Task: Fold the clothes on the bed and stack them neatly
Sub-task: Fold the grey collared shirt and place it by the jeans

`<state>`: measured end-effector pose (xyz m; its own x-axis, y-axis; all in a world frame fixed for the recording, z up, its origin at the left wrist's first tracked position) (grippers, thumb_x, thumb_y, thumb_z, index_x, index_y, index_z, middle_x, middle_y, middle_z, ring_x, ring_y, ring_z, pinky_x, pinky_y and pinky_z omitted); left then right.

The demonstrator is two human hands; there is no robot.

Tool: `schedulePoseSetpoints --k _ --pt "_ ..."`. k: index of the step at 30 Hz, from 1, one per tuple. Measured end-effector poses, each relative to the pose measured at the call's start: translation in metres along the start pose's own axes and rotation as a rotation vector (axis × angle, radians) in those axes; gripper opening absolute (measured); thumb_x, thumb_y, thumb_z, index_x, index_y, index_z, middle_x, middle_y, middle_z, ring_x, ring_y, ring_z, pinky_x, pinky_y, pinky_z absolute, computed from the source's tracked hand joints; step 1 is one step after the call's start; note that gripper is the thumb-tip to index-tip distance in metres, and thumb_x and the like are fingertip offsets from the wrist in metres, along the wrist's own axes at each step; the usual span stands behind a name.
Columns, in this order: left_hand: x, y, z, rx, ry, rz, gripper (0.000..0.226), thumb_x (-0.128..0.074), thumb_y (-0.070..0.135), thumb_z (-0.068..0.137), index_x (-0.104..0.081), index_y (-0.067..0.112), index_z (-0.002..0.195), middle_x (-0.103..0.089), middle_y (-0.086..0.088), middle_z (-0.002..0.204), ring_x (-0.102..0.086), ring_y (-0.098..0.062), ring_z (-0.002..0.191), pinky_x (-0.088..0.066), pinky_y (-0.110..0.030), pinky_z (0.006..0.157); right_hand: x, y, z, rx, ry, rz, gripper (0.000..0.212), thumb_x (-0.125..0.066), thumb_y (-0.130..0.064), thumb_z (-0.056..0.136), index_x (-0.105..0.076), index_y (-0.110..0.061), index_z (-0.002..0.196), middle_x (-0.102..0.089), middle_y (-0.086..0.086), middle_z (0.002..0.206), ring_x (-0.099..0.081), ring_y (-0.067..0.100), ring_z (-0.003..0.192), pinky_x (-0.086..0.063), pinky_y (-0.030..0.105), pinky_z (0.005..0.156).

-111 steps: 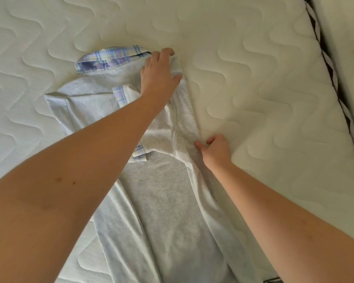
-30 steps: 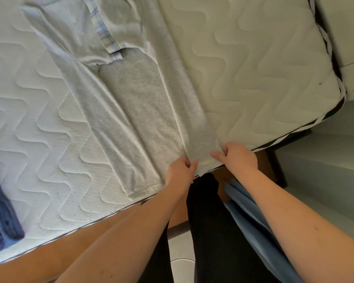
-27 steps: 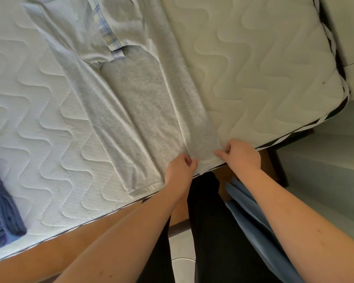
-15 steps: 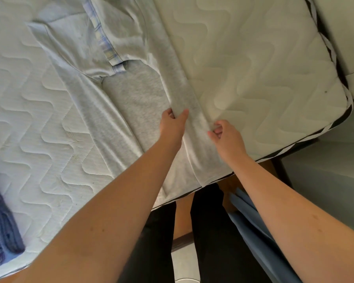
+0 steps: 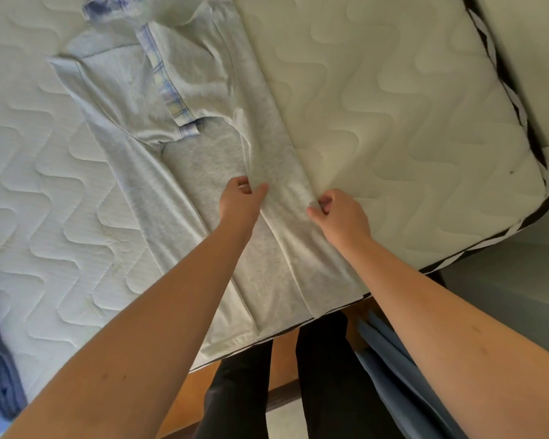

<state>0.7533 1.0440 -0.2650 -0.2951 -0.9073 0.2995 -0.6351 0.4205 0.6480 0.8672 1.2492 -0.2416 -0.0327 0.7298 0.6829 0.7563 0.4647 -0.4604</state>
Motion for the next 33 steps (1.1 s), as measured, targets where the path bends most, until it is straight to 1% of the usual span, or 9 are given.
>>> schedulePoseSetpoints --k 3,6,8,12,14,18,24,29,33 --pt "-0.004 0.019 0.02 0.014 -0.02 -0.147 0.041 -0.078 0.027 0.082 -0.059 0.018 0.118 -0.069 0.007 0.101 -0.069 -0.006 0.09 -0.053 -0.018 0.067 0.0 -0.022 0.013 0.062 0.005 0.049 0.028 -0.065 -0.037 0.09 -0.061 -0.016 0.108 -0.063 -0.007 0.093 -0.062 0.019 0.09 -0.051 0.039 0.082" --pt "-0.011 0.042 0.041 0.048 -0.03 -0.24 0.042 -0.08 0.02 0.081 -0.061 0.014 0.118 -0.071 0.003 0.102 -0.07 -0.011 0.089 -0.057 -0.025 0.07 0.004 -0.047 0.028 0.102 0.041 0.019 0.028 -0.063 -0.033 0.09 -0.059 -0.016 0.111 -0.067 -0.001 0.099 -0.063 0.023 0.092 -0.049 0.037 0.082" --pt "-0.01 0.051 0.052 0.076 -0.008 -0.245 0.033 -0.079 0.014 0.08 -0.065 0.014 0.111 -0.072 0.001 0.098 -0.071 -0.015 0.087 -0.059 -0.028 0.07 0.006 -0.059 0.036 0.136 0.061 -0.109 0.025 -0.059 -0.028 0.092 -0.056 -0.015 0.114 -0.067 0.002 0.101 -0.061 0.027 0.096 -0.047 0.038 0.084" --pt "0.023 0.058 0.061 0.067 0.192 -0.079 0.012 -0.065 0.014 0.085 -0.064 0.023 0.078 -0.069 0.002 0.076 -0.07 -0.02 0.074 -0.057 -0.03 0.059 0.008 -0.064 0.048 0.091 0.057 -0.221 0.023 -0.057 -0.02 0.094 -0.054 -0.015 0.117 -0.064 0.005 0.109 -0.058 0.029 0.105 -0.044 0.039 0.088" --pt "0.031 0.055 0.063 0.078 0.202 -0.062 0.013 -0.055 0.019 0.09 -0.063 0.022 0.079 -0.073 -0.002 0.079 -0.073 -0.022 0.076 -0.062 -0.037 0.068 0.012 -0.07 0.052 0.088 0.084 -0.241 0.027 -0.058 -0.015 0.092 -0.052 -0.014 0.118 -0.06 0.007 0.114 -0.055 0.03 0.108 -0.041 0.039 0.089" --pt "0.034 0.06 0.07 0.058 0.143 -0.193 0.013 -0.055 0.019 0.097 -0.065 0.02 0.088 -0.074 -0.002 0.088 -0.073 -0.017 0.078 -0.061 -0.033 0.075 0.014 -0.093 0.064 0.13 0.103 -0.167 0.036 -0.052 -0.013 0.093 -0.049 -0.014 0.129 -0.057 0.008 0.118 -0.051 0.031 0.109 -0.038 0.037 0.088" --pt "0.031 0.079 0.077 -0.083 0.103 0.058 0.009 -0.076 0.025 0.085 -0.069 0.03 0.083 -0.071 0.009 0.084 -0.067 -0.008 0.078 -0.051 -0.02 0.066 0.003 -0.115 0.08 0.151 0.066 -0.09 0.031 -0.053 -0.017 0.095 -0.051 -0.016 0.126 -0.055 0.008 0.113 -0.049 0.028 0.107 -0.04 0.037 0.089" --pt "0.02 0.082 0.08 -0.071 0.134 0.186 0.02 -0.077 0.036 0.083 -0.068 0.021 0.091 -0.066 0.01 0.079 -0.063 -0.007 0.075 -0.052 -0.024 0.067 0.001 -0.112 0.086 0.103 0.069 -0.03 0.031 -0.057 -0.022 0.095 -0.051 -0.016 0.125 -0.056 0.009 0.115 -0.049 0.028 0.11 -0.043 0.041 0.094" --pt "0.014 0.083 0.082 -0.016 0.188 0.195 0.025 -0.07 0.039 0.088 -0.055 0.027 0.072 -0.066 0.006 0.074 -0.063 -0.013 0.069 -0.05 -0.027 0.06 0.001 -0.11 0.089 0.087 0.083 0.011 0.031 -0.059 -0.026 0.094 -0.052 -0.017 0.123 -0.057 0.006 0.111 -0.049 0.026 0.108 -0.043 0.04 0.092"
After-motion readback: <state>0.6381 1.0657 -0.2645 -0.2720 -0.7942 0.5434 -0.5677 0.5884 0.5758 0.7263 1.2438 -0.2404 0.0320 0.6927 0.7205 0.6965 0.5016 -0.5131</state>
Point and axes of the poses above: each hand's wrist, its own z-axis towards the middle knuckle, its own x-axis out of the back of the hand, y = z × x, the point moved 10 cm from there along z, towards the middle knuckle
